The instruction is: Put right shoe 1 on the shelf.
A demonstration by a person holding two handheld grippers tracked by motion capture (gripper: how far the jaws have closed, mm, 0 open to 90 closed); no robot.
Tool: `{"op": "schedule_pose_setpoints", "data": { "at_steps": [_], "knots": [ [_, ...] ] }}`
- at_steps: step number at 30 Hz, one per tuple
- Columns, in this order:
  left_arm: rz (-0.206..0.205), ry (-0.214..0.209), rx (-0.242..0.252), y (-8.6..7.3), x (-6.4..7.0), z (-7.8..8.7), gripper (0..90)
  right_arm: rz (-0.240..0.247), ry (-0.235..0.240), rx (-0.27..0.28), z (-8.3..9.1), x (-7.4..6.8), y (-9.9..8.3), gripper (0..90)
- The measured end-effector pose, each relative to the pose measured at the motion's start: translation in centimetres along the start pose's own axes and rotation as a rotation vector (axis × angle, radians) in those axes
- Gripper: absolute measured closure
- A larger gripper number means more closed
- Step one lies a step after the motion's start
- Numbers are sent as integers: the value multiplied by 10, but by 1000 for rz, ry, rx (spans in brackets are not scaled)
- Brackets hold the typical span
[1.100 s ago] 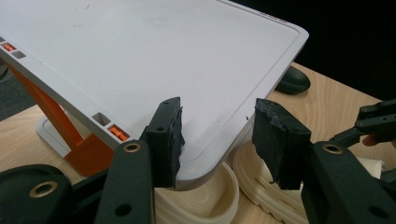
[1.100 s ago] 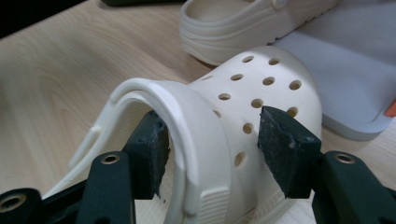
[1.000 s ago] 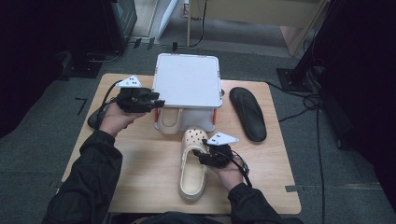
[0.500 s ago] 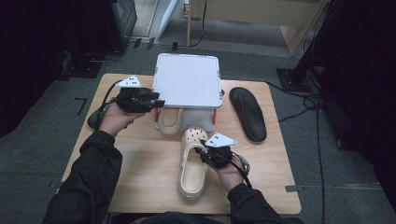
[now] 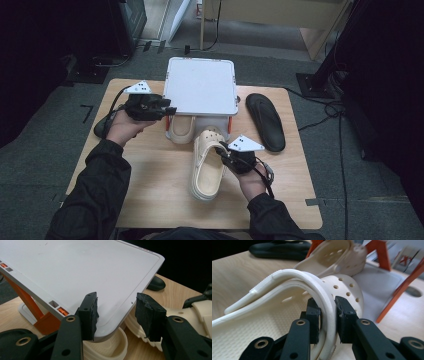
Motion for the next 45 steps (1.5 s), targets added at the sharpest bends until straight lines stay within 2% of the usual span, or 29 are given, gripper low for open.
{"op": "schedule_pose_setpoints", "data": {
  "at_steps": [5,8,17,21,22,27,30,34,40,45],
  "knots": [
    [1,-1,0,0,0,0,531,-6,0,15,-4,9,10,749],
    [2,-1,1,0,0,0,531,16,-7,14,-13,14,15,747],
    [5,-8,6,0,-1,0,531,45,-50,-8,-41,30,24,742],
    [7,-10,7,0,-1,1,531,41,-59,-27,-50,36,22,723],
    [6,-9,7,-1,-1,1,531,54,-63,-36,-51,37,21,711],
    [5,-9,6,-1,0,1,531,23,-1,-62,-55,32,17,633],
    [6,-7,5,-1,0,1,531,12,8,-63,-53,30,16,605],
    [14,-8,0,-1,-1,1,540,-33,49,-40,-43,30,16,557],
    [13,-2,-5,0,-1,1,545,-63,89,-53,-26,25,7,569],
    [22,-6,-9,-1,-1,2,556,-59,129,-68,-14,16,1,614]
  ]
}}
Point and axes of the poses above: each handheld gripper's, and its own axes: z roughly backward along the jaws, y roughly out of its top, x roughly to its right, the point moved 8 cm from there along -z, roughly forward along the jaws, and after that the axes turned 11 degrees about -x, right-handed, at the moved point
